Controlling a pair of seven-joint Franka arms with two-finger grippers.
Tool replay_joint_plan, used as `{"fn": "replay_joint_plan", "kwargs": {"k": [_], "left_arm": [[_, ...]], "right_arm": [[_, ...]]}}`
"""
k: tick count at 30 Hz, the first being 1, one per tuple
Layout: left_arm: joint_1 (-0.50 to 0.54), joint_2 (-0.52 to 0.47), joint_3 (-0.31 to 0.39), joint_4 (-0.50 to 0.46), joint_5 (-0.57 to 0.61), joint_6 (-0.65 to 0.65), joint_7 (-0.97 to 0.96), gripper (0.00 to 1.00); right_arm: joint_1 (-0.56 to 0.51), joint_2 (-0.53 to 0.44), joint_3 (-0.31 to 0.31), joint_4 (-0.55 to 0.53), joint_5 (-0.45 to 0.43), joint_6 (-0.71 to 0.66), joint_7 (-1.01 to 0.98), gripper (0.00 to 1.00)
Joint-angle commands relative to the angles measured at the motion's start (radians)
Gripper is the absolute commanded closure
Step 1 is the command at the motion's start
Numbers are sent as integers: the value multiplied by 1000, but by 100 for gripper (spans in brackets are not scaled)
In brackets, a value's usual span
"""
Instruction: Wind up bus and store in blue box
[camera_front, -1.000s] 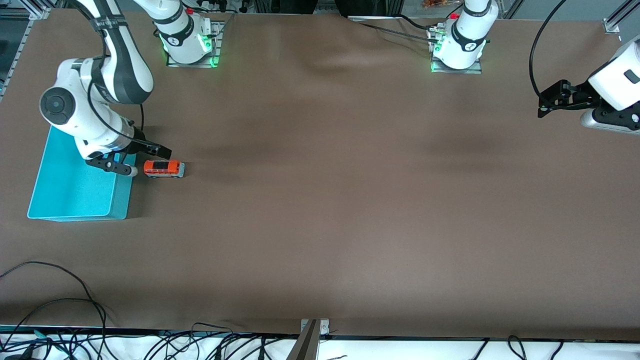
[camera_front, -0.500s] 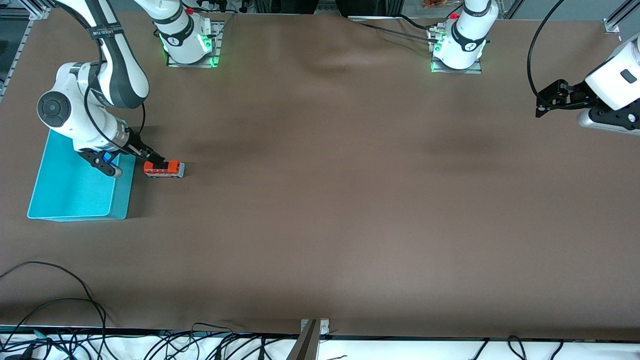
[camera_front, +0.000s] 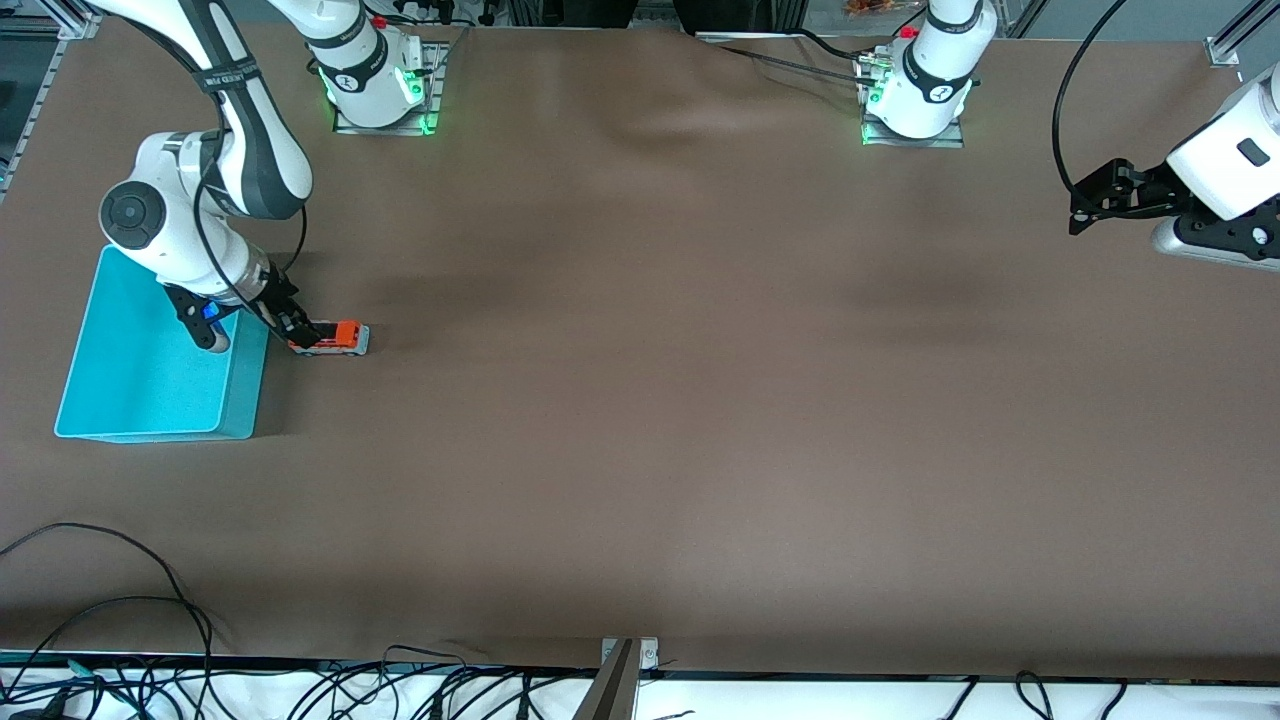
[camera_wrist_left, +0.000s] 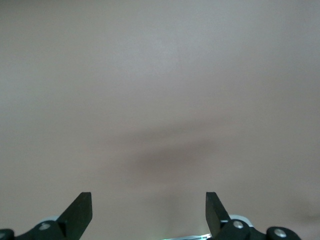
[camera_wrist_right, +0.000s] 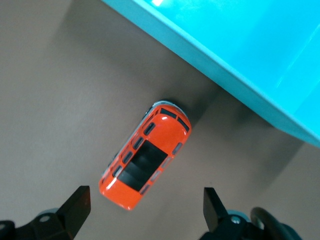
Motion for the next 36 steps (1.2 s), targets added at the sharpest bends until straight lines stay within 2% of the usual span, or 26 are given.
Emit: {"fn": "replay_joint_plan", "kwargs": {"k": [1, 17, 22, 36], "left_arm": [[-10, 20, 3, 39, 13, -16, -10, 0], [-18, 21, -11, 56, 5, -22, -23, 0], [-20, 20, -37, 60, 12, -25, -33, 0], [-3, 1, -32, 28, -7, -16, -17, 0]], "right_arm": [[-8, 14, 7, -15, -30, 68, 129, 0], [-8, 114, 6, -13, -34, 162, 221, 0], [-8, 126, 4, -13, -34, 170, 221, 0], [-8, 157, -8, -9, -34, 193, 223, 1]]}}
